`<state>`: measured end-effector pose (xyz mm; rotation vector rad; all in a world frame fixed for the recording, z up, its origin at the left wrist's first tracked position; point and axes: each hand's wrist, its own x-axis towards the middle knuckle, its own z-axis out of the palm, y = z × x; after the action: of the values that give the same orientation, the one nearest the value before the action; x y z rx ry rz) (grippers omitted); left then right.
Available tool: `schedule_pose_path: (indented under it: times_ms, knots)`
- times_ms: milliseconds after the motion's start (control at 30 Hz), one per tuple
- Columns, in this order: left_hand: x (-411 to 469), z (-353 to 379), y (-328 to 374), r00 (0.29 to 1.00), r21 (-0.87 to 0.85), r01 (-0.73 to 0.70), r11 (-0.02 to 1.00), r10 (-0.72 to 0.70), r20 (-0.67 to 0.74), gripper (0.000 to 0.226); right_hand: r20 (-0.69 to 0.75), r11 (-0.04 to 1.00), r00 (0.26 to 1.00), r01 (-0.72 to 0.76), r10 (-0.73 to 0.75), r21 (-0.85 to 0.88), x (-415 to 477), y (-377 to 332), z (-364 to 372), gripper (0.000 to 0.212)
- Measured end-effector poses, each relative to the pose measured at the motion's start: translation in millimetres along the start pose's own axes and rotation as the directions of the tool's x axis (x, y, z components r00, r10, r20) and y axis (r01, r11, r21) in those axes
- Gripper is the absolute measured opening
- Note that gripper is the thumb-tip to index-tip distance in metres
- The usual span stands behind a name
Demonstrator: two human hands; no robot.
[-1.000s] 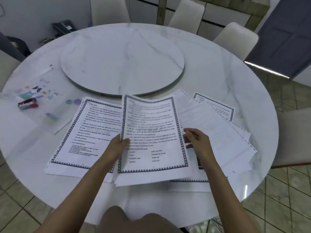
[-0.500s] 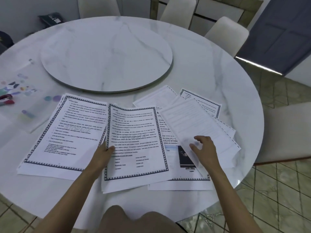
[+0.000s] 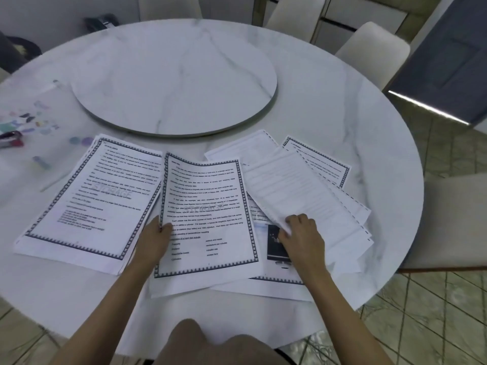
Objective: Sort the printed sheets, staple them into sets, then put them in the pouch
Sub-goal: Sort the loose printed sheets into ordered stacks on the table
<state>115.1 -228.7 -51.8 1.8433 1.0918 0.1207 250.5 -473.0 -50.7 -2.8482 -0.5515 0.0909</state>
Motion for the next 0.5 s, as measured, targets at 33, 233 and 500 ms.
schedule_pose_path:
  times_ms: [33,233,500]
  knots:
    - [1,0,-1,1.000,0.002,0.002,1.000,-0.002,-0.001,0.025,-0.016,1.000,1.000,0.003,-0.003,0.000,1,0,-5,0.026]
    - [8,1,-5,1.000,0.013,0.008,1.000,-0.008,0.004,0.026,-0.098,0.924,0.995,0.006,0.034,0.381,16,7,-66,0.013]
    - [13,-1,-8,0.999,-0.014,0.003,1.000,-0.002,0.047,0.009,-0.026,0.348,0.942,-0.097,0.334,0.932,30,25,-119,0.015]
